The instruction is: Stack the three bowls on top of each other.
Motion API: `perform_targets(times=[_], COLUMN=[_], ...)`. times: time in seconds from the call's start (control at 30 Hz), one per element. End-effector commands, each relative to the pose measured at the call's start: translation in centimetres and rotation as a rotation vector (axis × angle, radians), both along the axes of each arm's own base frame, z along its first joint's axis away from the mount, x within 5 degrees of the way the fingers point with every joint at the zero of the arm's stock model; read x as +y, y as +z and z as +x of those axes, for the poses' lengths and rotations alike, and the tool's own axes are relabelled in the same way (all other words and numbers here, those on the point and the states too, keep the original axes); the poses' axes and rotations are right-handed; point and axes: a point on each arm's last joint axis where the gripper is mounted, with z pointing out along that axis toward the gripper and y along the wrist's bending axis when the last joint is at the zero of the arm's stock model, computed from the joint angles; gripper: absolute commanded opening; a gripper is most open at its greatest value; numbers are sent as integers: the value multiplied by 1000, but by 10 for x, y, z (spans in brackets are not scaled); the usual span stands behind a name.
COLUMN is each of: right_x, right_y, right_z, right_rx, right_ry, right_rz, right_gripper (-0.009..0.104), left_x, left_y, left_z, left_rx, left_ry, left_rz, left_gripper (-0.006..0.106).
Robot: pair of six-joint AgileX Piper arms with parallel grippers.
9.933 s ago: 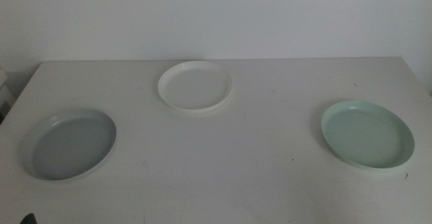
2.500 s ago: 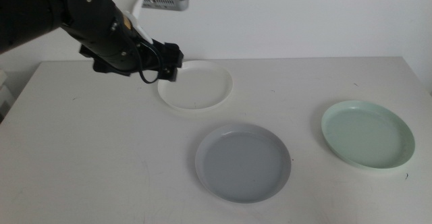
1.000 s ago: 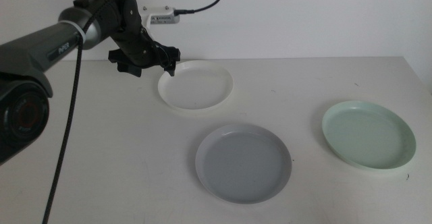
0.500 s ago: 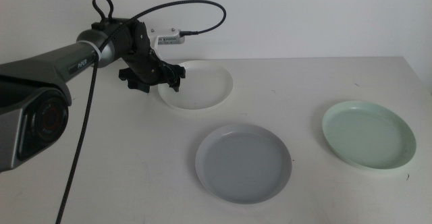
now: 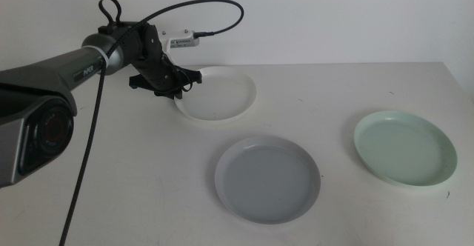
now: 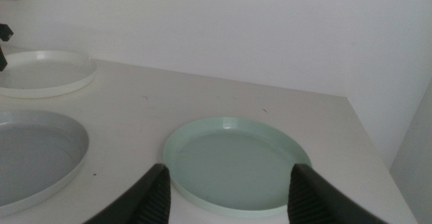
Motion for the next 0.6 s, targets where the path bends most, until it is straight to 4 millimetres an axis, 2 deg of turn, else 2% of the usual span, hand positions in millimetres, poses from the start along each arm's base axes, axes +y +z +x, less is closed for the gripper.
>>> perform_targets(times=[0.0,0.17,0.33,0.4,0.57], right_x=[-1,-1,-1,-1,-1], right_y=[9,9,9,9,9], right_z=[1,1,1,1,1], right_rx=[-72,-72,-72,-72,-72], right_ry=[-14,-14,-14,-14,-14], right_rz=[-8,-8,-8,-8,-8], right_gripper=[45,45,45,45,45], left_x=[0,1,3,5,14], left_y=[49,65,104,121,153], left_z=[3,0,-14,-24,-72], left_rx=[-137,-159,-204,-235,-321], left_ry=[20,10,-22,-26,1], left_rz=[-45,-44,-35,-41,-101], left_gripper=[0,0,0,0,0])
